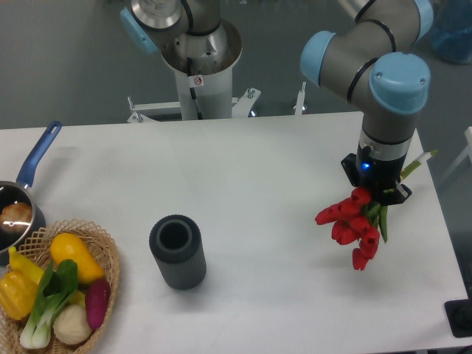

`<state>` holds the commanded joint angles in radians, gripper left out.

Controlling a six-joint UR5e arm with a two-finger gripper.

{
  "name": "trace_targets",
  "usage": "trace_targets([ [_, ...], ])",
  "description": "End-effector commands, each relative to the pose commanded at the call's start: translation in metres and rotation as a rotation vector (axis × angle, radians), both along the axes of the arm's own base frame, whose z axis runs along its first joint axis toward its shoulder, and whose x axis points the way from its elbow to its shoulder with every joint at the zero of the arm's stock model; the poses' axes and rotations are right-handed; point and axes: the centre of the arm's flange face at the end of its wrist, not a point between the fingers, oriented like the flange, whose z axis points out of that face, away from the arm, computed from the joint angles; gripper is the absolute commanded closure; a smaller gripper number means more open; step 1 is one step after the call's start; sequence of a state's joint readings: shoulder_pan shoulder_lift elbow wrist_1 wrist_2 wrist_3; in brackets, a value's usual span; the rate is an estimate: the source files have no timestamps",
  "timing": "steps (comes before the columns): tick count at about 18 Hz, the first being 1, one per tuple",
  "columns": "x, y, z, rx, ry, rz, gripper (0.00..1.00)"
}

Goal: Place the flowers on the table
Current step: 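Carry the red tulips in the gripper down toward the table surface, then lay the tulips on the table and open the gripper to release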

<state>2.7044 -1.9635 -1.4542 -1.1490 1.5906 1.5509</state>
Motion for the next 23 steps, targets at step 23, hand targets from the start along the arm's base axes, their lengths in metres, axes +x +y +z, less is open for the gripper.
trace_targets([
  [23,0.067,0.07,-0.078,0.064,-0.195,0.037,0.71],
])
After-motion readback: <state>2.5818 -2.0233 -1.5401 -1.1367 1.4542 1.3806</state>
